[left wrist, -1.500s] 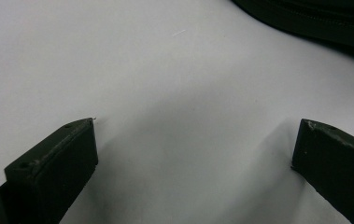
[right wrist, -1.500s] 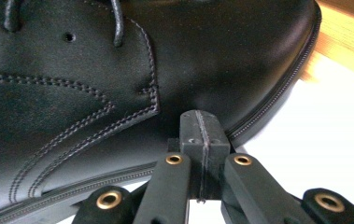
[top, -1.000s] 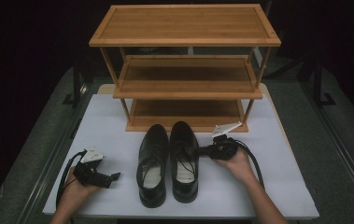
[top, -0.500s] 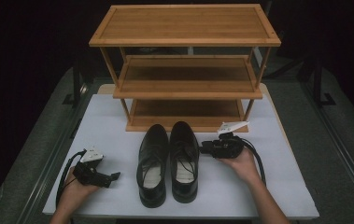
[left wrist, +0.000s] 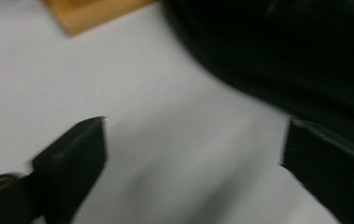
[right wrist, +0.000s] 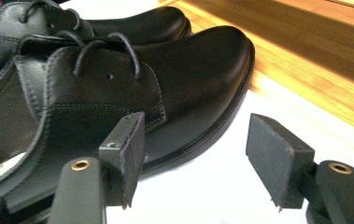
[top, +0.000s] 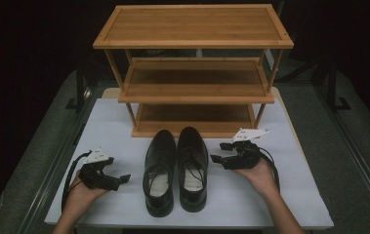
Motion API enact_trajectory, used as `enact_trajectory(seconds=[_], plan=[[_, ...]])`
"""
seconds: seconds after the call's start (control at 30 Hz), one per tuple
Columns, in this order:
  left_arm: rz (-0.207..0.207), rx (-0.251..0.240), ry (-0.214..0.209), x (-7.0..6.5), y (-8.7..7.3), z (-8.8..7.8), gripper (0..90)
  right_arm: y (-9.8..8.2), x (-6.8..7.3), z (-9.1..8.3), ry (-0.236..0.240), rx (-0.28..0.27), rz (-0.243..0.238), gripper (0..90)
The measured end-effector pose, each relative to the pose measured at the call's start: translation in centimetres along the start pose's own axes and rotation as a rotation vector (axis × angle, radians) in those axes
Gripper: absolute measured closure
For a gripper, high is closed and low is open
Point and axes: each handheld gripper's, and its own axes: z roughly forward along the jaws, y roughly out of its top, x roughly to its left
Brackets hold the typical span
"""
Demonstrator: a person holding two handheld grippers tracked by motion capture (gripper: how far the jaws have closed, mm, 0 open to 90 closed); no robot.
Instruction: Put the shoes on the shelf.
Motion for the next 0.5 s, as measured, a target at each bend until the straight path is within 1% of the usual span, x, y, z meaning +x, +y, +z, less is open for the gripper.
enact_trajectory(seconds=[0.03,0.07,0.1,0.13,0.2,0.27,0.33,0.4,0.5], plan=[[-0.006,-0.013,-0.014,-0.3,0.4,-0.2,8.4,0.0,0.1,-0.1,-0.001,-0.001,0.003,37.0],[-0.002,-0.018,-0.022,-0.4,0.7,-0.3,8.4,0.1,0.4,-0.4,-0.002,-0.002,0.007,37.0],[0.002,-0.027,-0.039,-0.7,1.2,-0.5,9.7,0.1,0.5,-0.5,-0.006,-0.003,0.006,36.9],[0.003,-0.041,-0.054,-1.0,1.6,-0.6,13.2,0.2,0.8,-0.7,-0.012,-0.005,0.005,36.8],[0.013,-0.066,-0.075,-1.6,2.3,-0.8,13.4,0.3,1.3,-0.9,-0.011,-0.004,0.004,36.5],[0.026,-0.075,-0.090,-2.2,3.1,-0.9,13.9,0.4,1.7,-1.0,-0.010,-0.003,0.001,36.5],[0.046,-0.072,-0.107,-2.7,3.8,-0.9,14.2,0.5,2.2,-1.1,-0.025,-0.006,0.002,35.6],[0.062,-0.078,-0.113,-3.1,4.6,-0.7,14.2,0.7,2.4,-1.1,-0.014,-0.008,0.000,35.6],[0.074,-0.089,-0.125,-3.5,5.5,-0.5,14.2,0.8,2.8,-1.1,0.002,-0.021,0.007,35.6]])
